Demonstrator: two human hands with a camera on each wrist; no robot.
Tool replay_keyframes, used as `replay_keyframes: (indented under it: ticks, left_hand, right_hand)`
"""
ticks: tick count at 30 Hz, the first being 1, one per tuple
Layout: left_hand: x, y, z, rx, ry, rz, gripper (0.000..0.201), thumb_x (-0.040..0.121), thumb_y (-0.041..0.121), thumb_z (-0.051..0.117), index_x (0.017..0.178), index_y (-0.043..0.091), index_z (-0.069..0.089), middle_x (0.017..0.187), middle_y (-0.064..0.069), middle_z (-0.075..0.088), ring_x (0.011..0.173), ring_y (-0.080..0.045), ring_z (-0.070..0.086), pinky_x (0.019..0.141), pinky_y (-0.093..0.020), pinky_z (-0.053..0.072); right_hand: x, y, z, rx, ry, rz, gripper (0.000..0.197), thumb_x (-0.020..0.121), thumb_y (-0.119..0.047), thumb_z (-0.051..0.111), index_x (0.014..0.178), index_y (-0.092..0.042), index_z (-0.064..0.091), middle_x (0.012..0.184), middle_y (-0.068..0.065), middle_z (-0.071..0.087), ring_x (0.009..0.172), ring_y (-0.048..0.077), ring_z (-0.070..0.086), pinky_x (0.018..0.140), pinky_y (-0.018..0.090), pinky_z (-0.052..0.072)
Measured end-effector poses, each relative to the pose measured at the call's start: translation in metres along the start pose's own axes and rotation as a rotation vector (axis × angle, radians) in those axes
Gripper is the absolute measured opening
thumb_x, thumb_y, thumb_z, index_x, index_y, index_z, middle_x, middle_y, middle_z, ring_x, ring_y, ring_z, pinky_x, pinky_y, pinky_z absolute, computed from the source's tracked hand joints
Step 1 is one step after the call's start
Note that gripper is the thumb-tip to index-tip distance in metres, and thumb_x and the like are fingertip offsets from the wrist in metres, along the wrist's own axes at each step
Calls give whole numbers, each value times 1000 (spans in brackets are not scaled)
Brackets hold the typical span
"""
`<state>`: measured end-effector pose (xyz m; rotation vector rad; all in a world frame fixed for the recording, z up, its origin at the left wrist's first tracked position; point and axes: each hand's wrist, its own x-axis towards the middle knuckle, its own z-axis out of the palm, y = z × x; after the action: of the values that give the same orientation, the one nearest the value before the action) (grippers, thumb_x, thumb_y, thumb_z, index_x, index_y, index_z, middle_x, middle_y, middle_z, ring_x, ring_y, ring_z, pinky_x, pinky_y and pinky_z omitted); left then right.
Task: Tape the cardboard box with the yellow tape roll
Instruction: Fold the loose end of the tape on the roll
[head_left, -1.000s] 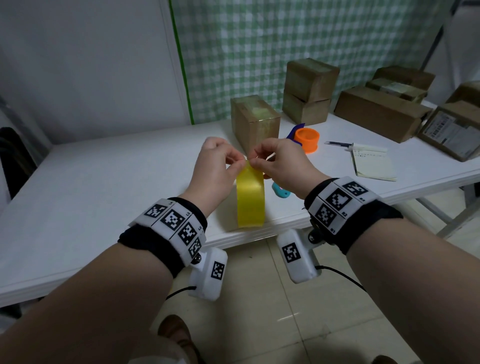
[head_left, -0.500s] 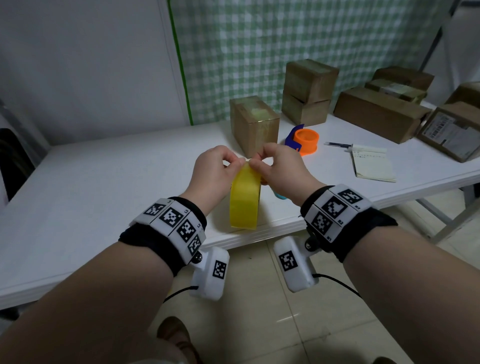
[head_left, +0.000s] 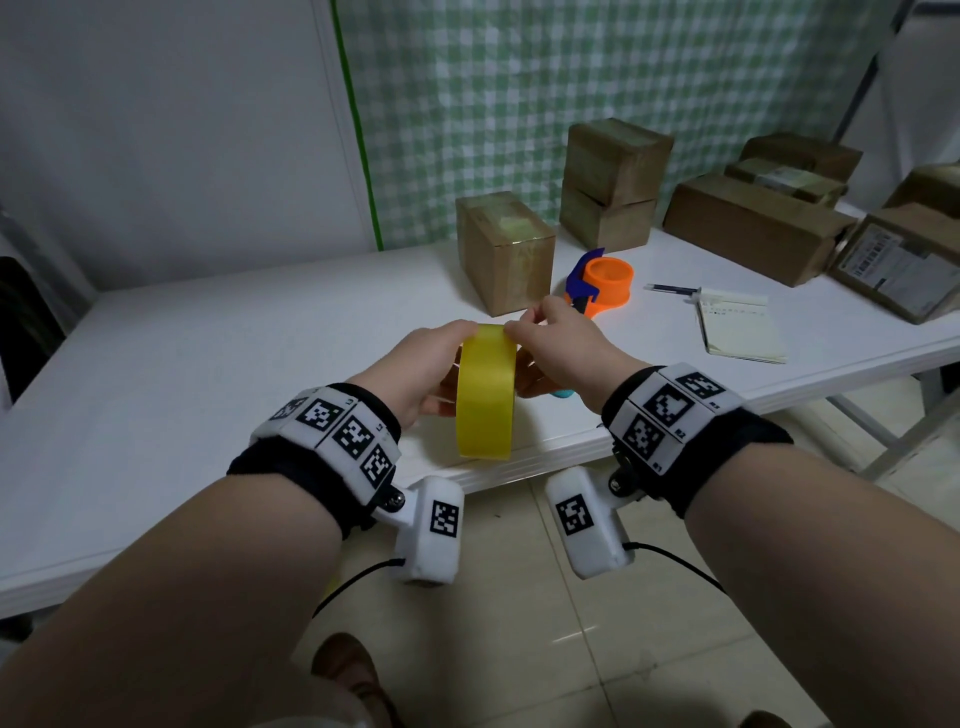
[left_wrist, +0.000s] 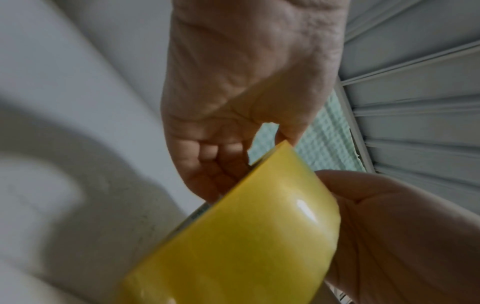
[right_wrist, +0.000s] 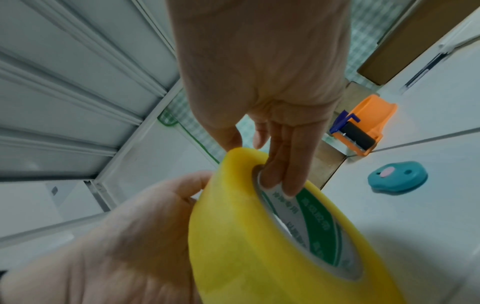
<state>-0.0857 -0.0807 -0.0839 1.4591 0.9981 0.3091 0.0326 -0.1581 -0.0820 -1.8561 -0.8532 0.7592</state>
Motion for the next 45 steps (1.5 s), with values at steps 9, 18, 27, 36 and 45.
replay_keyframes:
  ticks: [9,18,27,36,45]
  left_hand:
    - [20,-5,-10,118,160,218,34,92,34,53,64,17,46,66,-1,45,67,-22,46,66,-29,39]
    - [37,-7,-33,14,131,99,27,96,36,46,99,9,48,119,-16,47,98,-35,59,58,-36,61]
    - [52,-2,-47,170,201,163,21,94,28,53,100,9,54,109,-9,45,94,-29,52,69,-46,59]
    - [57,5,-25,559,82,230,25,91,29,56,98,7,67,96,-10,56,80,-44,68,74,-49,58]
    - [58,0,-6,551,6,243,20,92,8,47,94,17,64,100,-10,52,98,-44,65,82,-50,56]
  right_hand:
    - [23,37,-8,-551,136,-8,33,90,-23,46,118,-8,56,117,18,59,101,34,60,84,39,50]
    - [60,60,7,-831,10,86,38,90,-18,49,127,-14,53,127,14,58,118,32,53,93,35,45]
    - [110,45,44,-310,-99,87,52,77,-13,67,128,-16,57,121,12,66,104,27,65,99,39,51]
    - [96,31,22,176,14,75,54,87,-53,50,113,-7,63,97,12,63,67,22,62,53,26,51]
    - [86,31,25,-99,-33,-6,48,81,-40,63,124,-19,59,109,9,66,102,26,62,92,46,54]
